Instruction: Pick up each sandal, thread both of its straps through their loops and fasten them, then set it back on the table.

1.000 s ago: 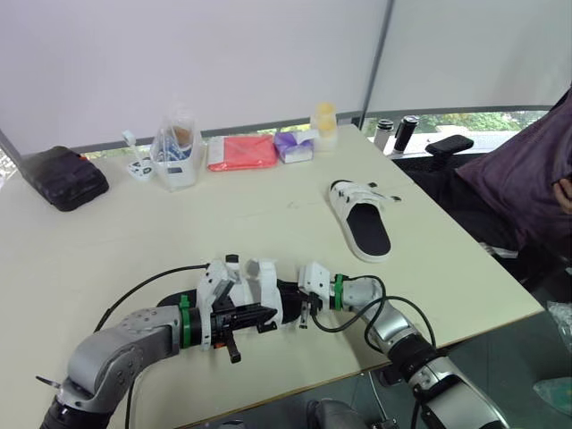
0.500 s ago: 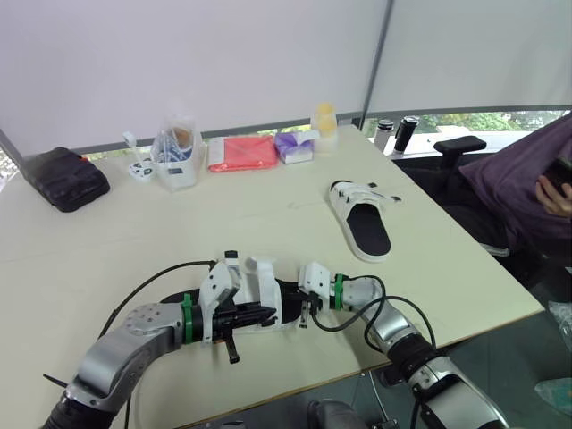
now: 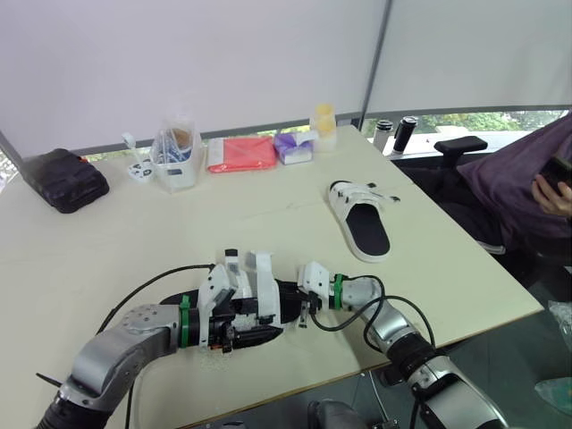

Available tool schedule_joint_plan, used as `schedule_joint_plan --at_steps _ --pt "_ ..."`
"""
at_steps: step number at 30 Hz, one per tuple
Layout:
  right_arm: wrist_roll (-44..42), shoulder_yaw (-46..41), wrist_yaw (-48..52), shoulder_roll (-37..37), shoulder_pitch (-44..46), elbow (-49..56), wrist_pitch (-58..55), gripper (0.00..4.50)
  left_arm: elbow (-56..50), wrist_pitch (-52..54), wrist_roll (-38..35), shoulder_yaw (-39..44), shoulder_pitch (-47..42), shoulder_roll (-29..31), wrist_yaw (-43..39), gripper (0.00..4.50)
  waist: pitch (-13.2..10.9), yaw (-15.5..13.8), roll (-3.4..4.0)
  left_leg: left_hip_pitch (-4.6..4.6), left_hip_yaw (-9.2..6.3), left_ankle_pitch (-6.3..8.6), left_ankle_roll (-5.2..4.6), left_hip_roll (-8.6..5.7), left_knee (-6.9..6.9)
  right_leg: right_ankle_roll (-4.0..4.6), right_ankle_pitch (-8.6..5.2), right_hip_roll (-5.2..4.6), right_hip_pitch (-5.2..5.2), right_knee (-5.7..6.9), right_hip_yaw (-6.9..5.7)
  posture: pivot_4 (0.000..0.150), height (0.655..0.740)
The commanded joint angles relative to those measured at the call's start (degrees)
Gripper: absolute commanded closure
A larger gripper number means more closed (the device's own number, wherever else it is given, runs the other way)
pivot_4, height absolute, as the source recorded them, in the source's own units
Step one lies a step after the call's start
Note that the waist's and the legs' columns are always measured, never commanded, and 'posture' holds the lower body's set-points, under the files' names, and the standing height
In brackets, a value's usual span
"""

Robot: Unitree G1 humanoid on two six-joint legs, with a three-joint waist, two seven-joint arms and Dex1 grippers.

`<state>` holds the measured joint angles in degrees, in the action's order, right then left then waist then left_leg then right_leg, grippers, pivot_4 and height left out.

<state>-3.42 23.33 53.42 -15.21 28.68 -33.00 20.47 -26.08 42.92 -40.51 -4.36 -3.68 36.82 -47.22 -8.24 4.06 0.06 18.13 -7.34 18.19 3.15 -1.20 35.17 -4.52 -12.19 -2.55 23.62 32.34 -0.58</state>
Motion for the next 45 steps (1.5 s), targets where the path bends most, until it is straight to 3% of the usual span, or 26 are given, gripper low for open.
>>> schedule_joint_plan --at_steps 1,5,9,12,17,18,23,30,40,45 --pt "7.0 2.3 -2.5 -1.6 -3.0 -11.0 -4.5 4.50 -2.2 3.7 -6.0 7.4 -0.9 -0.5 3.8 0.73 0.0 0.0 0.01 0.01 -0.05 -0.01 -0.02 0.01 0.00 0.00 0.00 0.00 0.01 0.00 0.01 0.150 0.7400" --pt "7.1 2.4 -2.4 -1.5 -2.9 -11.3 -4.3 4.50 -1.8 7.0 -9.5 9.1 -3.5 -2.7 7.6 0.73 0.0 0.0 -0.01 -0.05 -0.10 -0.04 -0.06 -0.01 0.01 -0.01 0.00 0.01 -0.09 0.00 0.04 0.150 0.7400" --pt "7.2 2.5 -2.5 -1.2 -2.5 -11.8 -4.1 4.50 0.2 7.4 -7.3 5.6 -6.4 -4.9 9.0 0.73 0.0 -0.1 -0.06 -0.15 -0.10 -0.06 -0.10 -0.04 0.00 -0.01 0.01 0.04 -0.20 0.00 0.05 0.150 0.7400" --pt "7.2 2.5 -2.5 -1.2 -2.4 -11.9 -4.0 4.50 1.3 6.7 -6.0 3.8 -7.5 -6.5 9.2 1.57 0.0 0.0 -0.07 -0.21 -0.04 -0.06 -0.10 -0.05 -0.01 -0.01 0.01 0.05 -0.23 0.01 0.08 0.150 0.7400" --pt "7.2 2.4 -2.4 -1.6 -2.7 -11.6 -4.0 4.50 2.1 6.9 -5.6 3.8 -8.0 -6.9 8.7 4.17 0.0 -0.1 -0.11 -0.22 -0.04 -0.08 -0.14 -0.05 -0.01 -0.01 0.01 0.06 -0.21 0.06 0.10 0.150 0.7400" --pt "7.3 2.4 -2.4 -1.7 -2.7 -11.6 -4.0 4.50 2.2 7.0 -5.7 3.9 -7.9 -6.9 8.6 4.47 0.0 -0.1 -0.10 -0.22 -0.04 -0.08 -0.13 -0.05 -0.01 0.00 0.01 0.06 -0.22 0.06 0.10 0.150 0.7400" --pt "7.2 2.4 -2.4 -1.9 -3.0 -11.4 -4.1 4.50 2.1 7.6 -5.6 3.4 -7.2 -5.6 7.3 4.47 0.0 0.0 -0.10 -0.22 -0.04 -0.03 -0.05 -0.05 -0.01 0.00 0.00 0.05 -0.21 0.06 0.10 0.150 0.7400" --pt "7.2 2.3 -2.3 -1.9 -2.9 -11.4 -4.2 4.50 1.0 3.2 -0.3 -1.3 -3.9 -0.9 2.1 4.47 0.0 0.0 -0.06 -0.23 -0.04 -0.01 -0.02 -0.04 -0.02 0.00 0.00 0.04 -0.20 0.06 0.11 0.150 0.7400" --pt "7.3 2.4 -2.4 -1.8 -2.7 -11.7 -4.1 4.50 2.8 1.9 -1.0 1.8 -6.6 -6.1 5.8 4.47 0.0 -0.1 -0.08 -0.21 -0.03 0.02 0.04 -0.06 -0.01 0.00 0.00 0.01 -0.19 0.06 0.11 0.150 0.7400" --pt "7.3 2.4 -2.4 -1.8 -2.7 -11.7 -4.2 4.50 2.4 2.8 -2.3 2.2 -6.6 -5.9 4.4 4.47 0.0 -0.1 -0.08 -0.20 -0.03 -0.03 -0.05 -0.06 -0.01 0.00 0.00 0.03 -0.19 0.06 0.10 0.150 0.7400"
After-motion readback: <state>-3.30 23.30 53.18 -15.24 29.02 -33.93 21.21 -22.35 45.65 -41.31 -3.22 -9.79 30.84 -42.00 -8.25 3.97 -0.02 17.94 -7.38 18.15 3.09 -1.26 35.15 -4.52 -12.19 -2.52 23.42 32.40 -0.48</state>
